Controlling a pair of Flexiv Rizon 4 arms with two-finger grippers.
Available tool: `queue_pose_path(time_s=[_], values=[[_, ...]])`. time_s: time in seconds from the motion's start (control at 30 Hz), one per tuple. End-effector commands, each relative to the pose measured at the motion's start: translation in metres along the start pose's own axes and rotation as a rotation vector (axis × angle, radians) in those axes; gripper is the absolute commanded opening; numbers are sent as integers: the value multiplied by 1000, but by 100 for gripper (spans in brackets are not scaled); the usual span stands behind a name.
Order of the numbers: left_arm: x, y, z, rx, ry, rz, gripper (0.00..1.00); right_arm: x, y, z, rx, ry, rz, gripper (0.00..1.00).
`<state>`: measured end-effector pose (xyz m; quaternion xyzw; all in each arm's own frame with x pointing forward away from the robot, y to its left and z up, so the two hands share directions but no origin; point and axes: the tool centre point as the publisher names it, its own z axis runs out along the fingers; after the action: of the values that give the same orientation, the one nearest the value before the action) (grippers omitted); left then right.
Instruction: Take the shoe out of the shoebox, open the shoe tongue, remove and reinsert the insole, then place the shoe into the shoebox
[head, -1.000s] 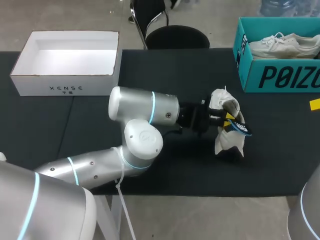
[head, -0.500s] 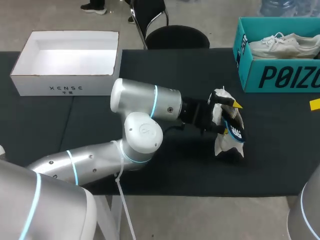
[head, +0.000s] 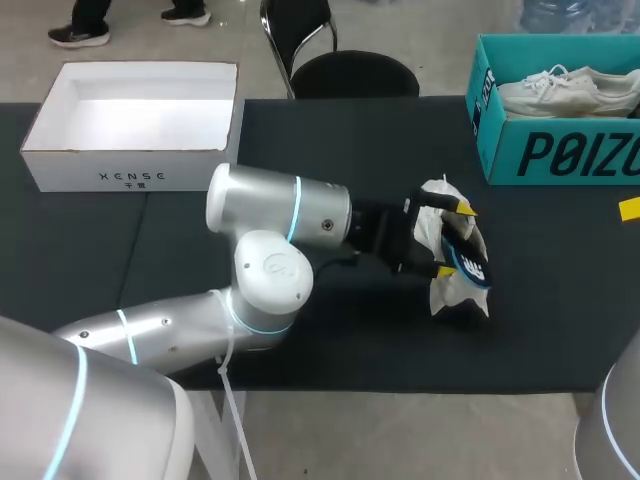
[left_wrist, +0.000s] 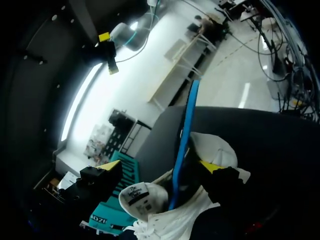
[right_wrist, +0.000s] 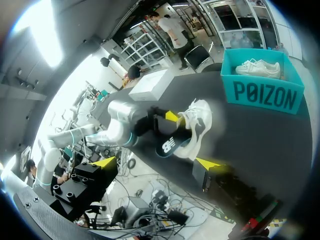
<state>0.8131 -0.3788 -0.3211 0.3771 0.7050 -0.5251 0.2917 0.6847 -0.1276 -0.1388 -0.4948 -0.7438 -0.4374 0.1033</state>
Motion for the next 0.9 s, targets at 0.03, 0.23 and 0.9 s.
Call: queue_pose_path(time_s=[0.03,0.23,0.9], values=[[4,-6,-13,-4,-5,1,100,6,-9,-3,-13,-14,1,100],[11,-14,-19,-6,-3,-18,58,6,-9,-3,-13,-14,1,100],[17,-9,-7,-14,6,-25,50,6,-9,-3,-13,-14,1,100]])
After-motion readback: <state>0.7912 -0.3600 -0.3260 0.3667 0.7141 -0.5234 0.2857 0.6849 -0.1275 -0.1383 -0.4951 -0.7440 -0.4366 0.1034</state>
